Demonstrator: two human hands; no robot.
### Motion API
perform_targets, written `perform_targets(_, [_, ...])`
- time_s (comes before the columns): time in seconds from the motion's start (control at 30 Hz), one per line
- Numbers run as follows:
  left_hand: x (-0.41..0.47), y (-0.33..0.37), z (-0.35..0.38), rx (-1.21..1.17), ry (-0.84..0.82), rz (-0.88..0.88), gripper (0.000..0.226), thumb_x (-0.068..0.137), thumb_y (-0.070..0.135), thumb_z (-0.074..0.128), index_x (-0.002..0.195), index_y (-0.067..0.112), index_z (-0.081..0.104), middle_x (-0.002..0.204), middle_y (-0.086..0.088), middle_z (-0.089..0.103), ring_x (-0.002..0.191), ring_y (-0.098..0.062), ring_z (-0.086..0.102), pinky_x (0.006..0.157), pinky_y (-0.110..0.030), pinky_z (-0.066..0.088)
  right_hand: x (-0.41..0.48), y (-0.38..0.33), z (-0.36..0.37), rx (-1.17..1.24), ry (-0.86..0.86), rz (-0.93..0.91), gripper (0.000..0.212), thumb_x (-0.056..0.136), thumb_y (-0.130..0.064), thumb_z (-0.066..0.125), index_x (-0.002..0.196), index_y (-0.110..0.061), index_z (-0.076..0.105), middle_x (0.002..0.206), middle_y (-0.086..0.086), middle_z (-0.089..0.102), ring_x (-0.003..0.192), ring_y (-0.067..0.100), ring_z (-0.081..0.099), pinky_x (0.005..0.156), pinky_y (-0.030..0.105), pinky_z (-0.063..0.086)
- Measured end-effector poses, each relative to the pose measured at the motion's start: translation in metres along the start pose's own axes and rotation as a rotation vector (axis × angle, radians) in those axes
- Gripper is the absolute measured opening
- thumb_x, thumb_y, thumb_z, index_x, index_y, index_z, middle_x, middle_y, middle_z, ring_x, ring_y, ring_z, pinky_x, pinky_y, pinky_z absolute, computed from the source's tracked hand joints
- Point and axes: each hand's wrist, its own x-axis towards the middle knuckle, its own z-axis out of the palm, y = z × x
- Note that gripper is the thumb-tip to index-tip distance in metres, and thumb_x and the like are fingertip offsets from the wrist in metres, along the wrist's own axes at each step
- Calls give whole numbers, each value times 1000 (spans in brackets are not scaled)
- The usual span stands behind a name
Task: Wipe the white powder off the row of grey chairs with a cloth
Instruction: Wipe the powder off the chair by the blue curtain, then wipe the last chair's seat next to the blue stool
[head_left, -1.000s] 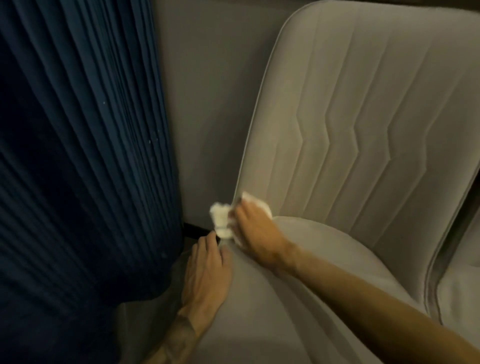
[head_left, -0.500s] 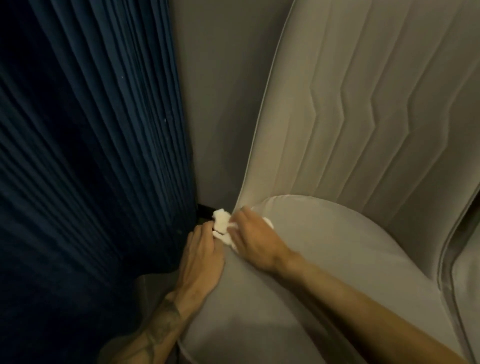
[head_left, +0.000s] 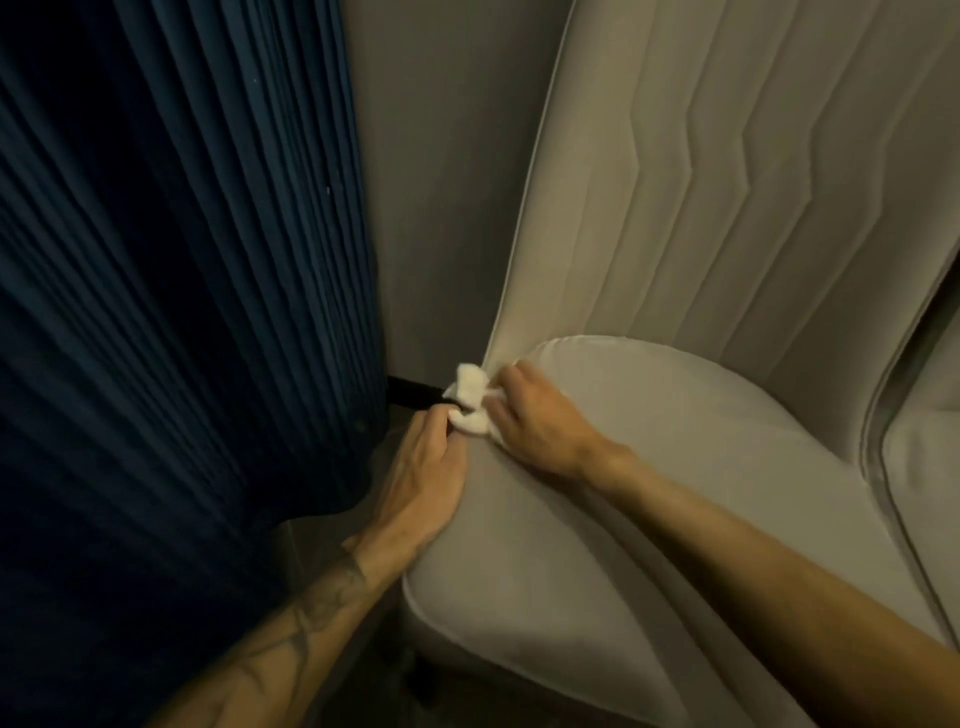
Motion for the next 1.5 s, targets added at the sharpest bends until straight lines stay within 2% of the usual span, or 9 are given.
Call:
perform_targets(0.13, [3,-9,-6,-26,-17,51,38,111,37,30,137,21,54,131,-4,54,124,-19,51,109,-37,37,22,-2,6,-14,35,259,26,100,-23,46,110,-2,56,111,25,57,101,42,54,88,44,38])
perform_targets(0.37, [-13,-14,-12,-139,-2,-35,42,111,49,31,113,18,60,117,-7,62,112,-25,59,94,-39,44,-35,-69,2,22,-48,200,29,100,-32,47,112,-7,56,110,14,56,97,32,52,88,42,39])
perform_targets(0.47, [-45,-12,-22,-109,-48,-136,46,110,50,31,126,18,59,124,-4,60,116,-21,57,99,-38,44,-62,-100,-5,-1,-57,137,25,100,-23,49,111,-4,59,108,17,58,98,34,53,87,49,43])
perform_targets(0.6, [-94,-2,-47,58,-94,-172,37,110,45,34,122,20,58,114,3,53,105,-10,52,85,-22,33,-99,-134,-8,-127,-137,14,35,99,-27,42,106,-4,66,101,17,62,93,37,57,80,51,49])
perform_targets(0.77, [-149,19,-79,453,-327,-164,33,109,37,45,124,13,61,128,-9,58,118,-26,56,89,-30,38,-154,-163,-46,-54,-456,206,40,75,-30,74,108,-13,59,106,9,59,89,31,59,74,42,51])
perform_targets(1.07, [-188,179,-142,528,-596,-125,41,103,44,40,129,18,60,130,-6,57,119,-26,56,105,-43,46,-194,-157,-249,15,-446,699,19,96,-24,52,111,-14,48,113,8,51,96,32,53,76,43,45])
perform_targets(1.3, [-202,347,-175,703,-663,217,30,106,37,43,117,16,62,117,-3,59,108,-26,59,92,-43,52,-211,-177,-406,87,-286,909,17,97,-25,48,106,-11,53,106,10,52,94,34,54,76,41,45])
perform_targets(1.4, [-206,411,-178,724,-683,319,62,91,47,17,108,13,67,108,-8,63,100,-34,64,85,-47,54,-224,-177,-467,91,-197,957,17,96,-24,52,105,-10,54,105,11,52,94,36,54,76,43,46])
perform_targets(1.5, [-208,467,-173,826,-765,377,85,81,51,1,134,14,57,128,-9,56,118,-34,54,98,-44,45,-245,-167,-520,79,-141,994,16,95,-24,55,101,-10,55,102,11,52,91,37,54,74,42,45])
